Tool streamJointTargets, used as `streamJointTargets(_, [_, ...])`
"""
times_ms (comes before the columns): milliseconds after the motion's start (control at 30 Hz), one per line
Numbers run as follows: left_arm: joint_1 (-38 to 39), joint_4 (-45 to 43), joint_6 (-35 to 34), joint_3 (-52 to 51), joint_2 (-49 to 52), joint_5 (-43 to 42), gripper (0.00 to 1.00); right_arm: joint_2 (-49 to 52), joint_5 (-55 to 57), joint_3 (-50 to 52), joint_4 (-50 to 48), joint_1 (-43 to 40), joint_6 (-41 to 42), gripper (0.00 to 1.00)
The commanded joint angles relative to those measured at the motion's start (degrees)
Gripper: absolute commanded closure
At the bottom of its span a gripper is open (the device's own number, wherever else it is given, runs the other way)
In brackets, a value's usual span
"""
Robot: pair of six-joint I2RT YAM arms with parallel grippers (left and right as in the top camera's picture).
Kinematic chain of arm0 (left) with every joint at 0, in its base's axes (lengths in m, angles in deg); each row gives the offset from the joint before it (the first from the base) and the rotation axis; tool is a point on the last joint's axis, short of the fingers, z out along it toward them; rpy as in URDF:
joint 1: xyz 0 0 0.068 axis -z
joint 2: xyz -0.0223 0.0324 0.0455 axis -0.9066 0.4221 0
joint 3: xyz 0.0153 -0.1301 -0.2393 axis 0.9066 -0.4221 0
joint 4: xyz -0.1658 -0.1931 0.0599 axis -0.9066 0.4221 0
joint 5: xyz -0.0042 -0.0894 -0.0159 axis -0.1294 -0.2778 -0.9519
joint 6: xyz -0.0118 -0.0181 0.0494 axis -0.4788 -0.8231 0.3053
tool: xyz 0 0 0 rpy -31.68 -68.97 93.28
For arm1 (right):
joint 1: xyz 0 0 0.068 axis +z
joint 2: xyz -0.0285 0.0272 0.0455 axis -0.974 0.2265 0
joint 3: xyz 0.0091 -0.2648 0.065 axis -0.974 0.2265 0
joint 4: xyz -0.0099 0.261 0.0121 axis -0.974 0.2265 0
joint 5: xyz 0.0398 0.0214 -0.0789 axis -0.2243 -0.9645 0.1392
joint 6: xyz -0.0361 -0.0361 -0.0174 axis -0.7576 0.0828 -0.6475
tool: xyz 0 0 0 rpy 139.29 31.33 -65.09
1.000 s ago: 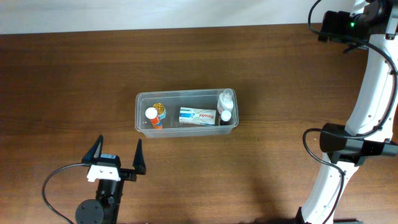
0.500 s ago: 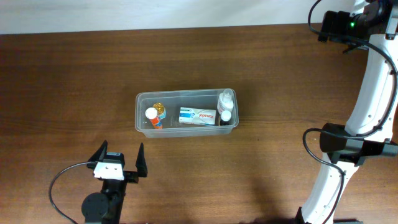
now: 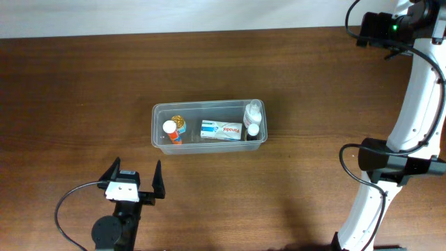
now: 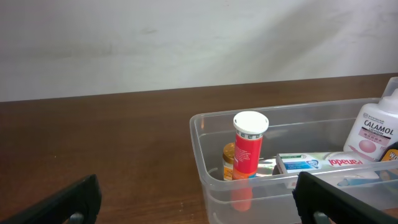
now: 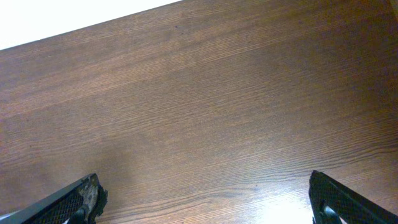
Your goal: Pack container
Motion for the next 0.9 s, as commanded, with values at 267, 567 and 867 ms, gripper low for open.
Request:
streamJointTargets(267, [0.2,-0.2,1.1,-0.5,-0.5,0.4,0.01,-0.4,-0.3,-0.1,0.3,-0.2,0.5,0.02])
streamJointTargets(567, [0.2,-0.2,1.1,-0.5,-0.5,0.4,0.01,-0.4,-0.3,-0.1,0.3,-0.2,0.5,0.02])
streamJointTargets(867, [0.2,-0.2,1.1,-0.5,-0.5,0.4,0.01,-2.5,-0.3,-0.1,0.3,2.4,0.5,0.02])
